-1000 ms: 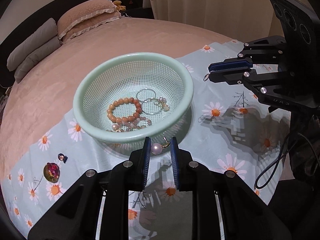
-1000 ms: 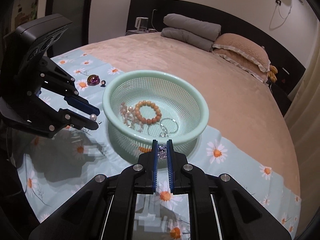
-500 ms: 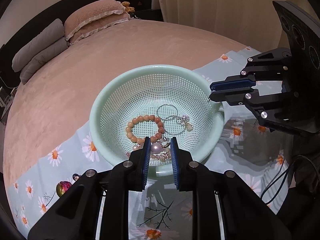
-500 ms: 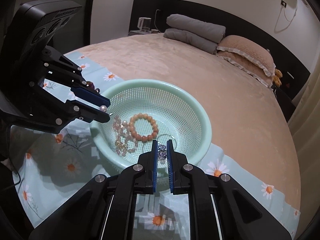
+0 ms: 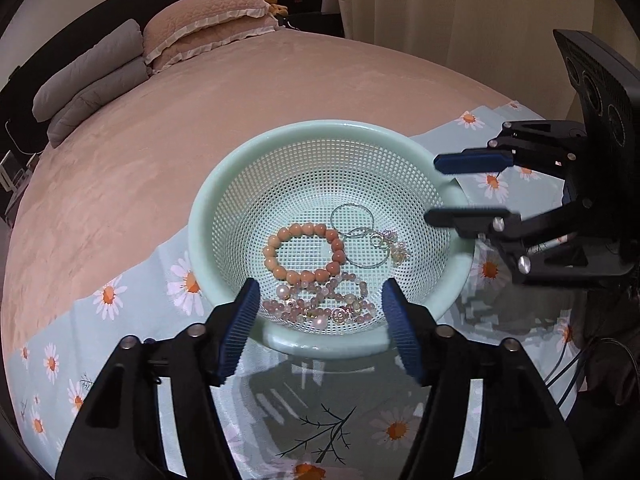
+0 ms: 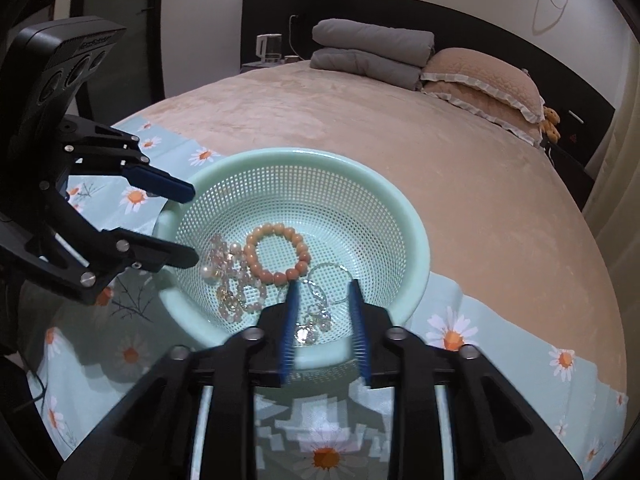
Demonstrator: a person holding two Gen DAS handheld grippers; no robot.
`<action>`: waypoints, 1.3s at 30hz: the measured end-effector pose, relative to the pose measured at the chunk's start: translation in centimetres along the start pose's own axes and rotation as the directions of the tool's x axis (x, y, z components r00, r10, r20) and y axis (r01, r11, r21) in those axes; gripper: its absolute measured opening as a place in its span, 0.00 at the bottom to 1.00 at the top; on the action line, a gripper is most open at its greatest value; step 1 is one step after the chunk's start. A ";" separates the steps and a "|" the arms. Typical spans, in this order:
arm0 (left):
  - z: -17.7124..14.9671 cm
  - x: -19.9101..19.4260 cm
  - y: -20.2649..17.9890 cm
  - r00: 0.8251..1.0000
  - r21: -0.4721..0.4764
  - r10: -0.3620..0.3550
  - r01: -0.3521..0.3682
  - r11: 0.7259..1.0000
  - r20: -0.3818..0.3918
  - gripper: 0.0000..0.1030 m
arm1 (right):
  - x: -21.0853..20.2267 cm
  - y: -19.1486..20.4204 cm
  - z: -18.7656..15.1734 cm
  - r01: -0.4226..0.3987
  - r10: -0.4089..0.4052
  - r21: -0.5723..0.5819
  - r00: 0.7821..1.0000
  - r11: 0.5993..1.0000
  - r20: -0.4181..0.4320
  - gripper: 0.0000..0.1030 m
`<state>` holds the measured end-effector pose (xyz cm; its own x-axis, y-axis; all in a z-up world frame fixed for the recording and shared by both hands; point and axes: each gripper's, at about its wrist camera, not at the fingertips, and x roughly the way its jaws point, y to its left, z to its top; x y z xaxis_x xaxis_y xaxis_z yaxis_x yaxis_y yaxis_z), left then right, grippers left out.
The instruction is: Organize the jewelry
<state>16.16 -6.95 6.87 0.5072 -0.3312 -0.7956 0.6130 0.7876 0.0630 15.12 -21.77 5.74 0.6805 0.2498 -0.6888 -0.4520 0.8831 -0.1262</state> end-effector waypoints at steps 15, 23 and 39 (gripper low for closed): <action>-2.1 -4.4 -1.1 0.992 -0.104 0.123 -0.120 0.987 0.025 0.94 | -5.3 2.2 -0.5 0.165 -0.165 0.015 0.986 0.986 0.001 0.86; -6.1 -7.5 -2.4 0.993 -0.237 0.114 -0.114 0.965 -0.017 0.94 | -10.4 4.9 -3.6 0.193 -0.196 0.090 0.980 0.977 0.027 0.88; -15.0 -13.3 -7.4 0.973 -0.364 0.231 -0.207 0.908 0.025 0.94 | -17.5 8.7 -12.5 0.219 -0.258 0.289 0.960 0.932 0.108 0.90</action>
<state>-4.21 -0.60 7.94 0.6501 -0.1529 -0.7443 0.2313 0.9729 0.0022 -7.93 -23.44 7.83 0.8322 0.0544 -0.5518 -0.1060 0.9924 -0.0622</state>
